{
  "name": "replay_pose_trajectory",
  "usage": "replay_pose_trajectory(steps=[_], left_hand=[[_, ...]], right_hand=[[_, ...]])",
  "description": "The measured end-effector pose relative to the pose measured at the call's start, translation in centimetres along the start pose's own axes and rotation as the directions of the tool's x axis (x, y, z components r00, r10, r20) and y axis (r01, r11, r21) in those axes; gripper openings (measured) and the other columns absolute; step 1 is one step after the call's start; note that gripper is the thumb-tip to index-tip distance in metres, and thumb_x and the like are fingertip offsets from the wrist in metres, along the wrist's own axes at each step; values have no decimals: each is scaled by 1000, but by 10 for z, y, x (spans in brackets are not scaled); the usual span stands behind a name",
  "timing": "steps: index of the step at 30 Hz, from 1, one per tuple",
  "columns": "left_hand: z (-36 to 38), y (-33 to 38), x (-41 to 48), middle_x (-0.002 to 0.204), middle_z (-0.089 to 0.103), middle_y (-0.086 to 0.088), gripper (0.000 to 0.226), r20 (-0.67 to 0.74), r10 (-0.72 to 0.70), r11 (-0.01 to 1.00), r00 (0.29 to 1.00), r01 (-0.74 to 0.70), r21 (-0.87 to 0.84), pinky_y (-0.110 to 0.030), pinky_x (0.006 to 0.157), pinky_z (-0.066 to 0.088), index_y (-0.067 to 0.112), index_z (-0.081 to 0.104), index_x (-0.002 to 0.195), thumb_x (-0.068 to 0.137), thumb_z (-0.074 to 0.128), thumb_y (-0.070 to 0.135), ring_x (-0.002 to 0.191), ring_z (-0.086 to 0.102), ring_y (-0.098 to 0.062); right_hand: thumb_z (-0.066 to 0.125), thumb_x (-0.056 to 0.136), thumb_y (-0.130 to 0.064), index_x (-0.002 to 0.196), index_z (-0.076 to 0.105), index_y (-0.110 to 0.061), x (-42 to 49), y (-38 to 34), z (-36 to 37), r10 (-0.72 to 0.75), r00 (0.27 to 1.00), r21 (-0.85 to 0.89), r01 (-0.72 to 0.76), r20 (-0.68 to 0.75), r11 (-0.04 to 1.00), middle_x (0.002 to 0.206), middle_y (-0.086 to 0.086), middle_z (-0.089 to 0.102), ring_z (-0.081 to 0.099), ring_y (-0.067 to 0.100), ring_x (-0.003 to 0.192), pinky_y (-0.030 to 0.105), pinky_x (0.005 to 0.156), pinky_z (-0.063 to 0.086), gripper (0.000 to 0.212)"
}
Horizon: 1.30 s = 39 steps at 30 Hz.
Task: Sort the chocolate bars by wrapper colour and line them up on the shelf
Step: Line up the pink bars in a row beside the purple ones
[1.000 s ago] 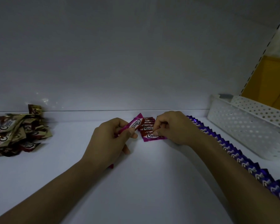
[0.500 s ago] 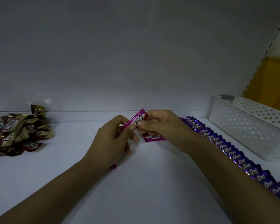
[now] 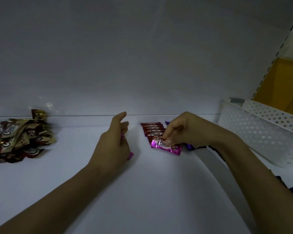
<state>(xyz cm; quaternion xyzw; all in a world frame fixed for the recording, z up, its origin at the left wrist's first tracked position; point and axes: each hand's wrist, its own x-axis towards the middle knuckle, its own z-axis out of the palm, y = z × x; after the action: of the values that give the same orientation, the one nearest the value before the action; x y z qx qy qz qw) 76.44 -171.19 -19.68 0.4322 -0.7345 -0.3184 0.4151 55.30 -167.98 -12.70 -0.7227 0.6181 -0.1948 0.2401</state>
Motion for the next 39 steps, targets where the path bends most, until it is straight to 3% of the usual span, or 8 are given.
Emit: replay_pose_trajectory(steps=[4, 13, 18, 22, 27, 30, 34, 39], left_hand=[[2, -8, 4, 125, 60, 5, 53, -23, -4, 1000, 1000, 4, 0, 1, 63, 39, 25, 35, 141, 97, 40, -4, 110, 53, -7], [3, -5, 2, 112, 63, 6, 45, -38, 10, 1000, 999, -10, 12, -2, 71, 38, 24, 45, 132, 97, 39, -4, 104, 59, -12], [4, -5, 2, 113, 63, 5, 44, -24, -6, 999, 1000, 5, -36, -4, 64, 43, 24, 48, 128, 97, 37, -5, 104, 59, -14], [3, -1, 2, 103, 68, 3, 43, -10, -70, 972, 998, 66, -227, -15, 84, 49, 22, 58, 109, 95, 35, -12, 100, 63, -12], [-11, 3, 12, 101, 73, -6, 38, 5, -339, 521, 941, 192, -832, -21, 77, 55, 11, 60, 103, 92, 35, -15, 96, 69, -13], [-16, 0, 12, 105, 73, -6, 33, 42, -378, 387, 925, 199, -900, -24, 74, 55, 9, 58, 108, 92, 37, -11, 98, 69, -16], [-20, -2, 12, 106, 72, -9, 28, 62, -378, 383, 924, 217, -898, -24, 69, 58, 6, 58, 113, 92, 46, -8, 97, 70, -19], [-14, 2, 8, 92, 75, -7, 18, 91, -285, 541, 954, 239, -807, -24, 74, 56, 7, 66, 100, 97, 49, 10, 88, 71, -17]], right_hand=[[77, 77, -21, 76, 71, -36, 5, 2, 8, 18, 1000, -207, -23, -25, 978, 81, -14, 71, 65, 1, 79, 23, 80, 53, 16], [76, 76, -30, 81, 74, -31, 9, 3, 17, -41, 995, -326, 8, -94, 945, 73, -25, 58, 54, -4, 75, 45, 98, 42, 6], [75, 77, -31, 74, 64, -31, 10, 5, 21, -91, 987, -409, 29, -134, 912, 76, -22, 53, 51, -1, 74, 42, 96, 39, 12], [74, 78, -30, 74, 53, -27, 11, -1, 26, -146, 965, -438, 36, -219, 898, 85, -11, 54, 52, 8, 82, 37, 92, 40, 22], [77, 71, -44, 74, 56, -21, 8, -31, 56, -150, 921, 75, 189, -360, 979, 63, -10, 57, 46, 1, 52, 23, 56, 41, 31], [72, 66, -63, 93, 52, -31, 7, -47, 79, -308, 911, -238, 246, -275, 940, 85, -18, 57, 48, -4, 70, 24, 70, 37, 46], [61, 88, -34, 109, 61, -22, 14, -53, 90, -509, 807, -552, 290, -298, 782, 96, -4, 65, 60, 15, 84, 33, 82, 33, 25], [61, 90, -16, 86, 71, -15, 18, -41, 76, -122, 841, 146, 231, -528, 962, 72, -1, 68, 62, 13, 60, 28, 60, 47, 11]])
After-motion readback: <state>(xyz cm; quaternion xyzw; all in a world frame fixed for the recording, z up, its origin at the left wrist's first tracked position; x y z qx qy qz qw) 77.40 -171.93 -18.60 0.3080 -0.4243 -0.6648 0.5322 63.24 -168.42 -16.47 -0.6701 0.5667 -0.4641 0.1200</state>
